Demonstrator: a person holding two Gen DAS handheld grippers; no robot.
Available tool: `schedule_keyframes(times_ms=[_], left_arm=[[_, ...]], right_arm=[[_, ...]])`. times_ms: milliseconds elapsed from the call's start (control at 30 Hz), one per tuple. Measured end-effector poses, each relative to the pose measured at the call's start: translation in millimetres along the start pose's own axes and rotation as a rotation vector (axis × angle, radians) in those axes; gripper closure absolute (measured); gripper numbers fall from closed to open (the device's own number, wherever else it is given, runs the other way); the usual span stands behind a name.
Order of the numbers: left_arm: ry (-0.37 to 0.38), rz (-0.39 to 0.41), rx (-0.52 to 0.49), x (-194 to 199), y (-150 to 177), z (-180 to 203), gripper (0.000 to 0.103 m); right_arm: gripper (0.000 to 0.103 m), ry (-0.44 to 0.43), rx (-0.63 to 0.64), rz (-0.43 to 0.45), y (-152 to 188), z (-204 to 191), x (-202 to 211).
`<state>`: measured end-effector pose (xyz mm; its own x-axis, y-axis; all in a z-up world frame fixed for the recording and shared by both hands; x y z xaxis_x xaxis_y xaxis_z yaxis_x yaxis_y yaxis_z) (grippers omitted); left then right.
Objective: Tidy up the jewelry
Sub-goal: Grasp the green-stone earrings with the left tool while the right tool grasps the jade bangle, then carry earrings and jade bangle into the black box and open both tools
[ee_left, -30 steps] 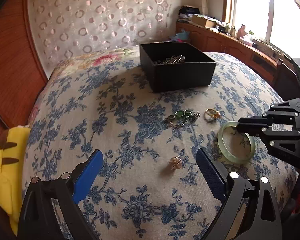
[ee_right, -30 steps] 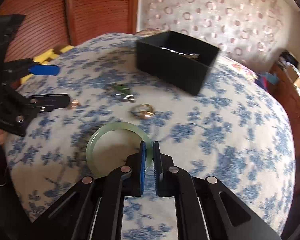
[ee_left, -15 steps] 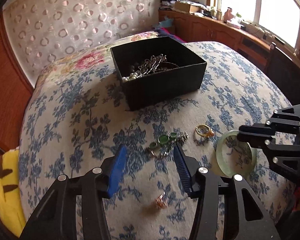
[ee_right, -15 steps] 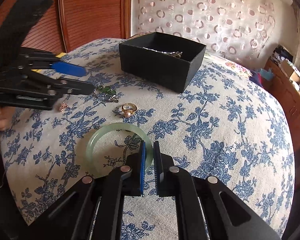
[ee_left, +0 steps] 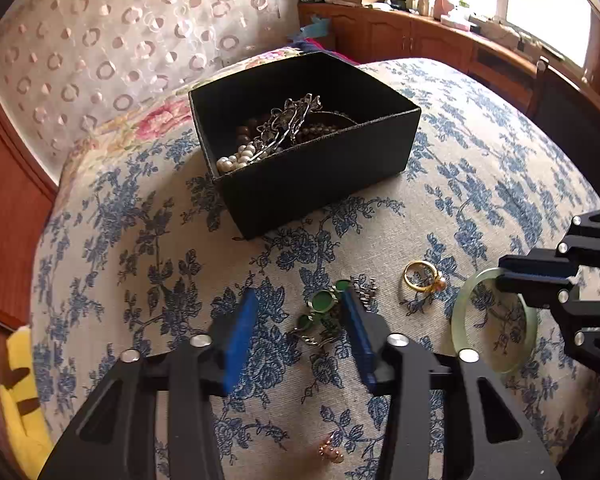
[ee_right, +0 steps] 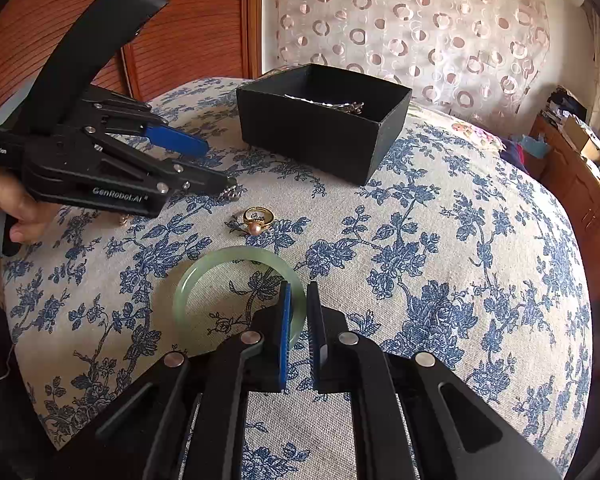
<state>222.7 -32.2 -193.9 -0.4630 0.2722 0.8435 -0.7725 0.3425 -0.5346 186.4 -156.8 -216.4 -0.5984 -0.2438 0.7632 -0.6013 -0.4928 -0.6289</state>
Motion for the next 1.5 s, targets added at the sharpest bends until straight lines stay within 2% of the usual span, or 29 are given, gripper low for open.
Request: schedule_keyframes(times_ms=[100,367,467,667,833,1000,1500], left_arm=[[0.037,0.011,0.037,0,0,-3,0.078],[0.04,0.032,0.047,-3,-5,-6,0.079],[0.056,0.052,0.042,-4,-6,-4,0.09],[0.049,0.08,0.06,4,0,-3,0.091],[0.033,0.148,0.095,30,6,0,0.091],[0.05,0.209,0.125,56,8,5,0.091],[0.041,0.329,0.117,104,6,24,0.091]], right_arm=[[0.094,0.0,0.0,0.0,0,0,0],[0.094,0.0,0.0,0.0,0,0,0],[0.094,0.0,-0.001,0.0,0,0,0],[0.094,-0.001,-0.001,0.0,0,0,0],[0.094,-0.001,-0.001,0.0,0,0,-1],[0.094,-0.001,-0.001,0.0,0,0,-1],[0.094,-0.003,-0.003,0.0,0,-1,-1]])
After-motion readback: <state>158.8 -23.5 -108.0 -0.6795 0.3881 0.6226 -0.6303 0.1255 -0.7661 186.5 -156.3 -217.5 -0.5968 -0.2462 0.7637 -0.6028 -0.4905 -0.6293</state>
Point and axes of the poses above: each gripper's, at about its wrist camera, not at the fingertips, and x roughly against the way its jaws point, z to its right, y to its underside, the point moved 10 cm from there along -x, roughly the way its jaws point, and after that the axes turned 9 degrees about y, right-handed, at the moved point
